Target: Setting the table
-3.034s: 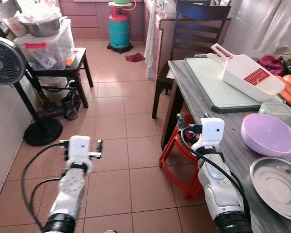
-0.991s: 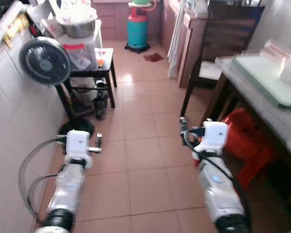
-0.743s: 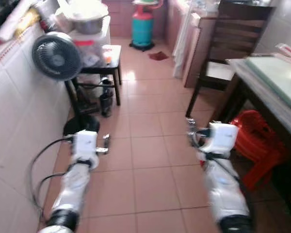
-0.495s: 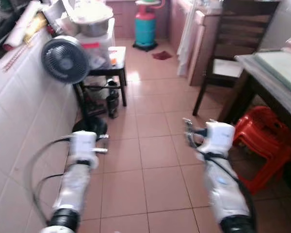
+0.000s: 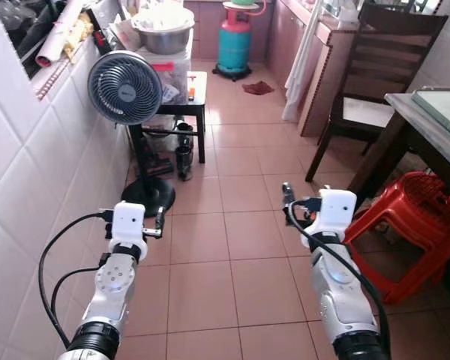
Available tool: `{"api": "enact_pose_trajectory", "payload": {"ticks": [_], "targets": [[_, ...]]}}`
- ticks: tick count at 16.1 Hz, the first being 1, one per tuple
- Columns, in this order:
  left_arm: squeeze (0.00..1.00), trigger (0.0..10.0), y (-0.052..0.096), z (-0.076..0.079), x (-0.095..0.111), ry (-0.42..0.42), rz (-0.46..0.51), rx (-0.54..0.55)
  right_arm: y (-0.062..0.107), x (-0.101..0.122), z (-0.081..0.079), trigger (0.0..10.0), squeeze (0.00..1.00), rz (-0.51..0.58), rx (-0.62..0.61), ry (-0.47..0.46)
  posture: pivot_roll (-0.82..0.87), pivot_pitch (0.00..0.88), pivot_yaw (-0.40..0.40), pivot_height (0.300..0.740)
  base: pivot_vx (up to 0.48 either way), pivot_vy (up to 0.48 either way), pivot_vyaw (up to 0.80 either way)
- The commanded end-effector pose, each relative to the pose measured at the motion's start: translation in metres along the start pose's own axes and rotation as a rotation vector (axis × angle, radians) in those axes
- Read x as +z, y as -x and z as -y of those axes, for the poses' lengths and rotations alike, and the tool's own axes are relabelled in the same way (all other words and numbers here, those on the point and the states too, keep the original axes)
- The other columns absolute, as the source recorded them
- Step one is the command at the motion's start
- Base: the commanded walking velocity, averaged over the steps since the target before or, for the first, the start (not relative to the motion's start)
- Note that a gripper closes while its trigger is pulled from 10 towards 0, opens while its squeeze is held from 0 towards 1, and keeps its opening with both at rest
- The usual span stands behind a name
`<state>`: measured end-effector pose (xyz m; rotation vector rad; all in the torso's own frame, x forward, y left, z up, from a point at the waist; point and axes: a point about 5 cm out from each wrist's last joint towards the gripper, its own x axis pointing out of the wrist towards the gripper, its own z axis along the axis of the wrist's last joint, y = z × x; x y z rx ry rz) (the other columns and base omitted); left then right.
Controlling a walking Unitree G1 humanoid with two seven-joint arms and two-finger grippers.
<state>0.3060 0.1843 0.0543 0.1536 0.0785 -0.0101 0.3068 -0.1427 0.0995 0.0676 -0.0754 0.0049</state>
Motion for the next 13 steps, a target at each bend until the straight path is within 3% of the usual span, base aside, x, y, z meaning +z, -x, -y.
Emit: {"api": "enact_pose_trajectory", "payload": {"ticks": [1, 6, 10, 13], "targets": [[0.0, 10.0, 0.0007, -0.0018, -0.0006, -0.001, -0.007, -0.006, 0.0001, 0.001, 0.0027, 10.0, 0.0, 0.006, -0.003, 0.007, 0.12, 0.033, -0.028, 0.74, 0.0, 0.0, 0.47], [0.0, 10.0, 0.0014, -0.0019, -0.0045, 0.027, -0.029, -0.006, 0.0004, 0.0003, 0.0023, 10.0, 0.0, 0.006, 0.007, 0.01, 0.12, 0.033, -0.028, 0.74, 0.0, 0.0, 0.53], [0.0, 10.0, 0.0011, 0.0011, -0.0056, 0.035, -0.038, -0.019, -0.0002, -0.002, 0.0018, 10.0, 0.0, -0.004, 0.014, 0.007, 0.12, 0.028, -0.028, 0.74, 0.262, 0.0, 0.48], [0.0, 10.0, 0.0013, 0.0017, -0.0063, 0.041, -0.044, -0.023, 0.0001, -0.0036, 0.0016, 10.0, 0.0, -0.013, 0.019, 0.006, 0.12, 0.028, -0.028, 0.74, 0.306, 0.0, 0.0]]}}
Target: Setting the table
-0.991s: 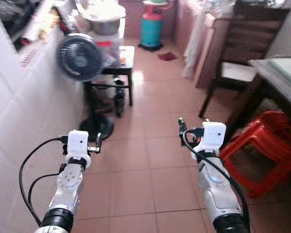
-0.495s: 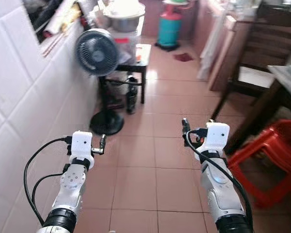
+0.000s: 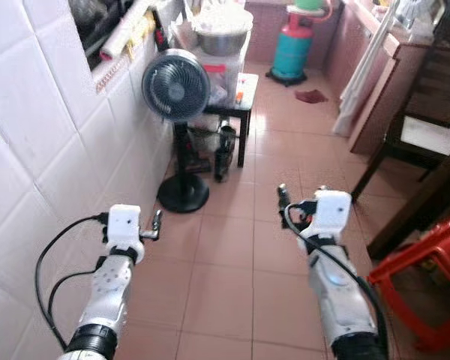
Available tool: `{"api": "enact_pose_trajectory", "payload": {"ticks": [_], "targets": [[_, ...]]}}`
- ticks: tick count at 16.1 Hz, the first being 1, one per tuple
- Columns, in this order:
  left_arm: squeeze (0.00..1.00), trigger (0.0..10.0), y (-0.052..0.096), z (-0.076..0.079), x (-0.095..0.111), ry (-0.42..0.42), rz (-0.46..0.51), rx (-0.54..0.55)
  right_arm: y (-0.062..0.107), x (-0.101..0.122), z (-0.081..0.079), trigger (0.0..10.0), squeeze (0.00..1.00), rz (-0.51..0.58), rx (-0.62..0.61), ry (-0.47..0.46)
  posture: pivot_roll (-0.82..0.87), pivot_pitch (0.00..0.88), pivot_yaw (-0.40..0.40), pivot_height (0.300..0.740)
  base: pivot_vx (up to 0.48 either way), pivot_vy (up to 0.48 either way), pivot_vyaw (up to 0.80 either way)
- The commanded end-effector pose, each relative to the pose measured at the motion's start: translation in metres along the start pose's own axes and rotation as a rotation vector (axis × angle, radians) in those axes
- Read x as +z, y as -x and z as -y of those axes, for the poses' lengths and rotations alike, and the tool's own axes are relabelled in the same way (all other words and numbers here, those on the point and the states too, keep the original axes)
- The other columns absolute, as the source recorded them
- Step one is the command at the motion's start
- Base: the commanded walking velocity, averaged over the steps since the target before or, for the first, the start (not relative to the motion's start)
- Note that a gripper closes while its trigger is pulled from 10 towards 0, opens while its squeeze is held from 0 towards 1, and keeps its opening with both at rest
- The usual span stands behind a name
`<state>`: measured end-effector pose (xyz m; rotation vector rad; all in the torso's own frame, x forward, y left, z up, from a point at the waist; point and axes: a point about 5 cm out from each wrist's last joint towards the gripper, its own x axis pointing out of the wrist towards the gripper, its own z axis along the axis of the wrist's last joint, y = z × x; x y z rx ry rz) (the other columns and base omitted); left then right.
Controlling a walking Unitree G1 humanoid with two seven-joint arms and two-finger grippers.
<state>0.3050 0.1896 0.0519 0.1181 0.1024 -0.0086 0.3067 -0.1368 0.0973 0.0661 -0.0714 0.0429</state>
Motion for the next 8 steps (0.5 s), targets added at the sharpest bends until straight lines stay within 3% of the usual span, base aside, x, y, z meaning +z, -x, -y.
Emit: {"api": "enact_pose_trajectory", "payload": {"ticks": [1, 8], "targets": [[0.0, 10.0, 0.0006, 0.0064, -0.0036, 0.006, -0.022, -0.022, 0.0003, -0.0014, 0.0076, 10.0, 0.0, -0.01, -0.018, 0.006, 0.12, 0.028, -0.028, 0.74, 0.319, 0.0, 0.0], [0.0, 10.0, 0.0008, 0.009, -0.0038, 0.023, -0.023, -0.036, 0.0022, -0.004, 0.0067, 10.0, 0.0, -0.018, -0.014, 0.008, 0.12, 0.03, -0.03, 0.74, 0.332, 0.0, 0.06]]}}
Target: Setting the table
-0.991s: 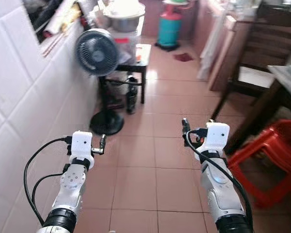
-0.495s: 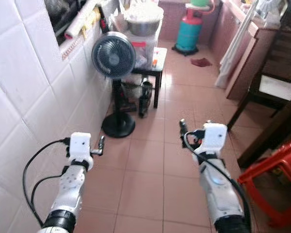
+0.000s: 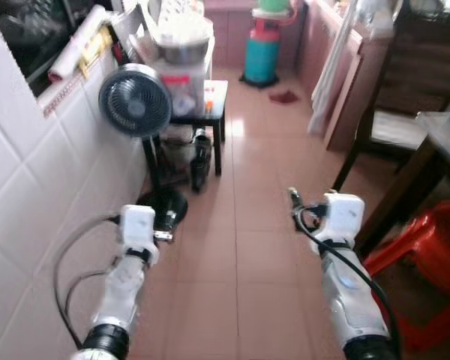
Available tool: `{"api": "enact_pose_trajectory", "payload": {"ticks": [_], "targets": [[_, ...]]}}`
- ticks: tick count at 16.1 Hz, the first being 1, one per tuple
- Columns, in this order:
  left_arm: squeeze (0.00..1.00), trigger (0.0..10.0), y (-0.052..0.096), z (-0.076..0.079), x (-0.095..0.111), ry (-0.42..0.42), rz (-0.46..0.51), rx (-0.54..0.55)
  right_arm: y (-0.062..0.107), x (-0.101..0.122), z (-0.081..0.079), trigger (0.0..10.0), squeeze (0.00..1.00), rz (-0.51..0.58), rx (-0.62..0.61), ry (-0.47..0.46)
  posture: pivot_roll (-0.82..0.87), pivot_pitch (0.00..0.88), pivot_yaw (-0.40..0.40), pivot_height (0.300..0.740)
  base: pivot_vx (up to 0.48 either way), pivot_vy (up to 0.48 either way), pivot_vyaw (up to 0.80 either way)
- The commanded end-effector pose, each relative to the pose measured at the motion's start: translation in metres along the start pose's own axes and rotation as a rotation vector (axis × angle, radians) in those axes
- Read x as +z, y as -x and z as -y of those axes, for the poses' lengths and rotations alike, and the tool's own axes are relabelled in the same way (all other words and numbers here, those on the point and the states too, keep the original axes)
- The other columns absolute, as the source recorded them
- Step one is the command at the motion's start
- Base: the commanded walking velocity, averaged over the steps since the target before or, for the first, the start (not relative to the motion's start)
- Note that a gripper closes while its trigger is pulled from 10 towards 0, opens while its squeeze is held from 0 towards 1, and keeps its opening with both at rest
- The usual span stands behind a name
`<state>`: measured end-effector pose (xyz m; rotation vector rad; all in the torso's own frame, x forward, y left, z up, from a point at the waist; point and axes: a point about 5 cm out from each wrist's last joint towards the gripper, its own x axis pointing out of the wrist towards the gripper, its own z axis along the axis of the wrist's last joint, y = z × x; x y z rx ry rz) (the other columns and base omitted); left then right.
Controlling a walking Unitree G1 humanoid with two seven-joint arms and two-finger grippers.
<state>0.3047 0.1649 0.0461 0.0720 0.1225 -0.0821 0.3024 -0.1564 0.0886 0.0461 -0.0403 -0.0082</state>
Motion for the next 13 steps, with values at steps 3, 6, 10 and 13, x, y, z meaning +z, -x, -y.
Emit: {"api": "enact_pose_trajectory", "payload": {"ticks": [3, 6, 10, 13], "targets": [[0.0, 10.0, 0.002, -0.016, -0.001, -0.018, -0.01, 0.038, -0.003, 0.003, -0.013, 10.0, 0.0, 0.01, 0.039, -0.01, 0.11, 0.032, -0.029, 0.74, 0.356, 0.0, 0.46], [0.0, 10.0, 0.002, -0.016, -0.002, -0.009, -0.021, 0.049, -0.003, 0.003, -0.013, 10.0, 0.0, 0.009, 0.04, -0.009, 0.11, 0.033, -0.029, 0.74, 0.21, 0.0, 0.66], [0.0, 10.0, 0.002, -0.016, -0.003, 0.007, -0.027, 0.046, -0.002, 0.001, -0.013, 10.0, 0.0, 0.002, 0.036, -0.013, 0.11, 0.034, -0.026, 0.74, 0.0, 0.0, 0.45], [0.0, 10.0, 0.003, -0.011, -0.018, -0.028, -0.126, 0.02, 0.0, -0.01, -0.009, 10.0, 0.0, -0.044, 0.023, -0.016, 0.11, 0.034, -0.026, 0.74, 0.0, 0.0, 0.0]]}}
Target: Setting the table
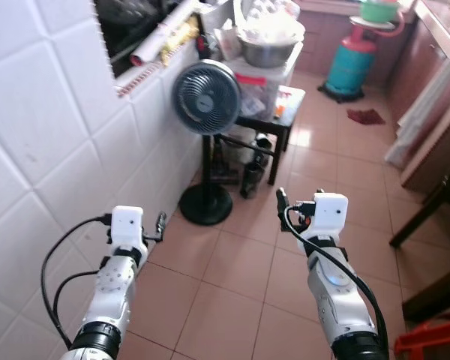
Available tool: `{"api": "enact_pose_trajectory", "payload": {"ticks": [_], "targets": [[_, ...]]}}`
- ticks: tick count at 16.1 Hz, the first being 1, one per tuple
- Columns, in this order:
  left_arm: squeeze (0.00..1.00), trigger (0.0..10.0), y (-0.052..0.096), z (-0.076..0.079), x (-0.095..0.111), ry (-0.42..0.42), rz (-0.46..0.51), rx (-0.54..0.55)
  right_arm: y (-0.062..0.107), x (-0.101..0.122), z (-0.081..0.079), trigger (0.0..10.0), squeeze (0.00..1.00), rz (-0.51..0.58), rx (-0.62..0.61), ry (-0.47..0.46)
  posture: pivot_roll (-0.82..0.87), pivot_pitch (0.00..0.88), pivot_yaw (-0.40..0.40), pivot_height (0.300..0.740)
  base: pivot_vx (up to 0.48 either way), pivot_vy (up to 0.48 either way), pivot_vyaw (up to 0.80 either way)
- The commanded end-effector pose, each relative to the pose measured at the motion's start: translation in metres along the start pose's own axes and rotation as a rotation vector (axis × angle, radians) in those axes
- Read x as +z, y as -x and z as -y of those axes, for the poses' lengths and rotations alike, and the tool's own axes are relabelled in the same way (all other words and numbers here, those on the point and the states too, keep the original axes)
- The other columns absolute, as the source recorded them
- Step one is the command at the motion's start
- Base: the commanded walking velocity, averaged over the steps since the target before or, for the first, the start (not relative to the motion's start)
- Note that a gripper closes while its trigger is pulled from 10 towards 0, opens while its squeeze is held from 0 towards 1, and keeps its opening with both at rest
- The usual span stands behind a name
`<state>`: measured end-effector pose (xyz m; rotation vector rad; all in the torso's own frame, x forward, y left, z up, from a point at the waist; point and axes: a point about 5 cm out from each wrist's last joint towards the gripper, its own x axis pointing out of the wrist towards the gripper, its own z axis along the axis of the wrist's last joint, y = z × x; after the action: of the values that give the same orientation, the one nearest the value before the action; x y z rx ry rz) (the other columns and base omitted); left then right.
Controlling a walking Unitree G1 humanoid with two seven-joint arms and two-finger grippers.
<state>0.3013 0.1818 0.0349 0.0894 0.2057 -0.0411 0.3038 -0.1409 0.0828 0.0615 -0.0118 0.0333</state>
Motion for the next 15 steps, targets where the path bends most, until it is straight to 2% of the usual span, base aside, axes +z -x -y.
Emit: {"api": "enact_pose_trajectory", "payload": {"ticks": [1, 3, 5, 7, 8, 9, 10, 13, 15], "targets": [[0.0, 10.0, 0.0, 0.005, -0.011, -0.016, -0.078, -0.025, 0.001, -0.007, 0.007, 10.0, 0.0, -0.028, -0.021, -0.002, 0.11, 0.034, -0.026, 0.74, 0.0, 0.0, 0.0], [0.0, 10.0, 0.006, 0.007, -0.032, -0.038, -0.195, -0.071, 0.002, -0.021, 0.011, 10.0, 0.0, -0.096, -0.019, 0.009, 0.12, 0.028, -0.031, 0.74, 0.0, 0.0, 0.0], [0.0, 10.0, 0.016, 0.003, -0.054, -0.065, -0.316, -0.087, 0.004, -0.035, 0.016, 10.0, 0.0, -0.152, 0.009, 0.074, 0.13, 0.024, -0.035, 0.74, 0.0, 0.0, 0.0], [0.0, 10.0, 0.025, 0.003, -0.071, -0.083, -0.424, -0.118, 0.008, -0.055, 0.025, 10.0, 0.0, -0.255, 0.017, 0.082, 0.14, 0.019, -0.036, 0.74, 0.0, 0.0, 0.0], [0.0, 10.0, 0.028, 0.003, -0.076, -0.099, -0.458, -0.122, 0.012, -0.064, 0.029, 10.0, 0.0, -0.309, 0.011, 0.081, 0.14, 0.019, -0.036, 0.74, 0.0, 0.0, 0.0], [0.0, 10.0, 0.032, 0.002, -0.081, -0.122, -0.497, -0.127, 0.018, -0.077, 0.037, 10.0, 0.0, -0.394, -0.024, 0.041, 0.15, 0.014, -0.035, 0.74, 0.0, 0.0, 0.0], [0.0, 10.0, 0.033, 0.001, -0.083, -0.131, -0.513, -0.122, 0.021, -0.082, 0.04, 10.0, 0.0, -0.431, -0.034, 0.024, 0.15, 0.012, -0.035, 0.74, 0.0, 0.0, 0.0], [0.0, 10.0, 0.041, -0.004, -0.094, -0.087, -0.598, -0.115, 0.049, -0.114, 0.05, 10.0, 0.0, -0.644, -0.107, -0.017, 0.15, 0.004, -0.046, 0.74, 0.0, 0.0, 0.0], [0.0, 10.0, 0.044, -0.01, -0.096, -0.119, -0.623, -0.119, 0.057, -0.121, 0.053, 10.0, 0.0, -0.697, -0.141, -0.028, 0.14, 0.001, -0.053, 0.74, 0.0, 0.0, 0.0]]}}
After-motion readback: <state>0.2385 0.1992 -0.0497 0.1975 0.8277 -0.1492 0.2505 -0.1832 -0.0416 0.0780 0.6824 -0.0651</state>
